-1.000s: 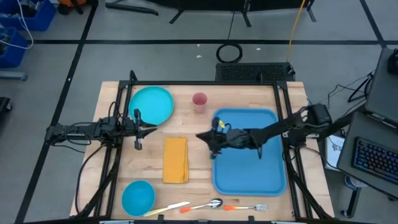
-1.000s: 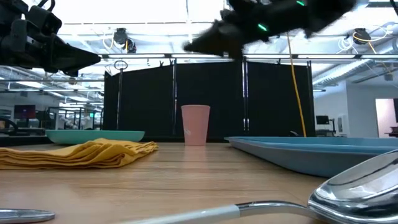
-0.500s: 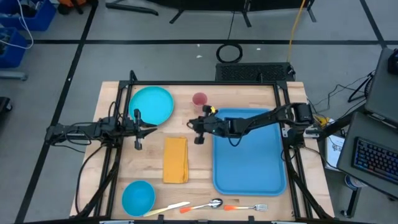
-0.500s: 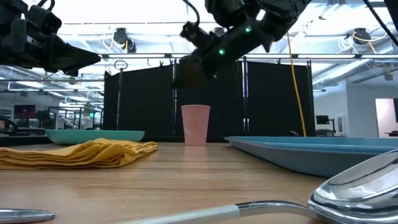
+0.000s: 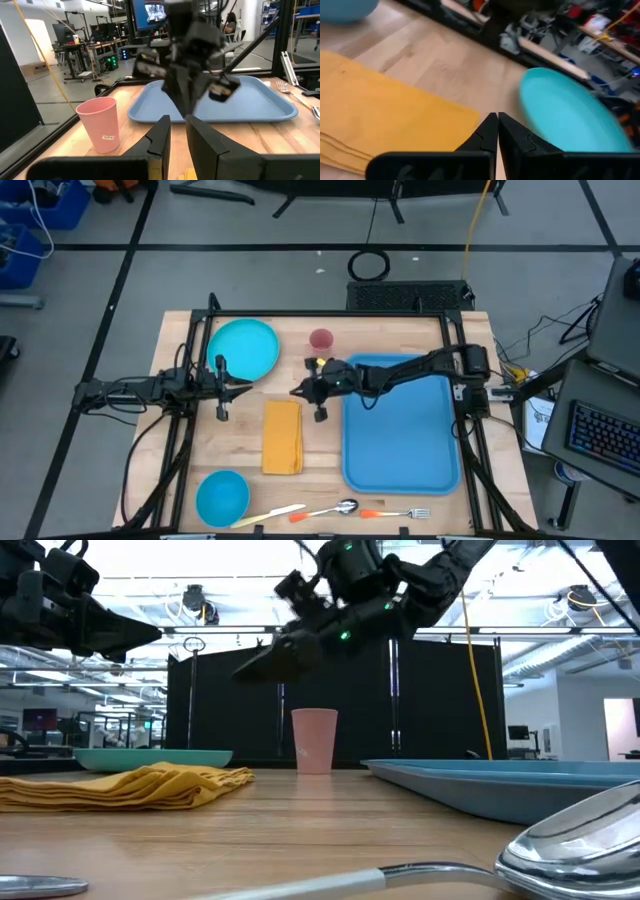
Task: Set up tray
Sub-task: Put the blue plate on the blue tray
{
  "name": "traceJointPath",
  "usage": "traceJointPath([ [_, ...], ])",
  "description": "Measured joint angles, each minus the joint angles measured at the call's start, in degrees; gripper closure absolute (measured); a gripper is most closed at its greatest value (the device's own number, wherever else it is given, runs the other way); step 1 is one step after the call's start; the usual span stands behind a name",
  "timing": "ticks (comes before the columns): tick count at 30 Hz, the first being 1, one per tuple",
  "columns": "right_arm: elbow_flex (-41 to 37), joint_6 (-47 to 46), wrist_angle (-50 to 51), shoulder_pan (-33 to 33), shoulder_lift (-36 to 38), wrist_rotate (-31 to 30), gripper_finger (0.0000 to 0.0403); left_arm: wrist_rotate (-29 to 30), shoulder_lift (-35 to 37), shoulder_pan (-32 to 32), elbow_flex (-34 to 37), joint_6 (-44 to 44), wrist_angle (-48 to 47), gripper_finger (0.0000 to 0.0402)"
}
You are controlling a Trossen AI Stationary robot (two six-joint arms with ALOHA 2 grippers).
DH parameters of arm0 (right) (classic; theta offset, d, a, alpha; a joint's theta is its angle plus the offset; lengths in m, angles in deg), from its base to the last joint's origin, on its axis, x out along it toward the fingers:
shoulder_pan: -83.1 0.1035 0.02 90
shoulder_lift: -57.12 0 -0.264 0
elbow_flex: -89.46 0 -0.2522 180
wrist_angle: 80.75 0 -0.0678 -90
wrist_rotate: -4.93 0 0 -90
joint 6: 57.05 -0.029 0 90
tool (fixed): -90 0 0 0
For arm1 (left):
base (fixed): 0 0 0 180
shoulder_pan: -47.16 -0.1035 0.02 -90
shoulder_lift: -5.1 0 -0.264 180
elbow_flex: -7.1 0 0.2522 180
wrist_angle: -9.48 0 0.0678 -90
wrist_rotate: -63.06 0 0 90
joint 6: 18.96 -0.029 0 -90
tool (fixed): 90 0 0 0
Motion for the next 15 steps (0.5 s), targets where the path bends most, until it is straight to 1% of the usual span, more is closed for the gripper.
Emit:
traceJointPath([
  [2, 1.32, -0.55, -0.43, 0.18, -1.61, 0.23, 0.0399, 0.12, 0.01, 0.00, 0.00, 0.00, -0.09, 0.0334],
  [6, 2.25, -4.96, -7.77, -0.25, -3.82, -0.08, 0.0394, -0.23, 0.02, 0.00, 0.00, 0.02, -0.05, 0.0334],
  [8, 2.25, -3.93, -10.61, -0.29, -4.61, -0.17, 0.0395, -0.31, 0.01, 0.00, 0.00, 0.00, -0.01, 0.0334],
  [11, 2.16, -1.70, -10.98, 0.03, -4.66, -0.27, 0.0400, -0.30, 0.00, -0.02, 0.00, 0.04, -0.06, 0.0334],
  [15, 2.16, -6.06, -11.08, -0.16, -4.63, -0.24, 0.0397, -0.32, 0.00, -0.02, 0.00, 0.01, -0.04, 0.0334],
])
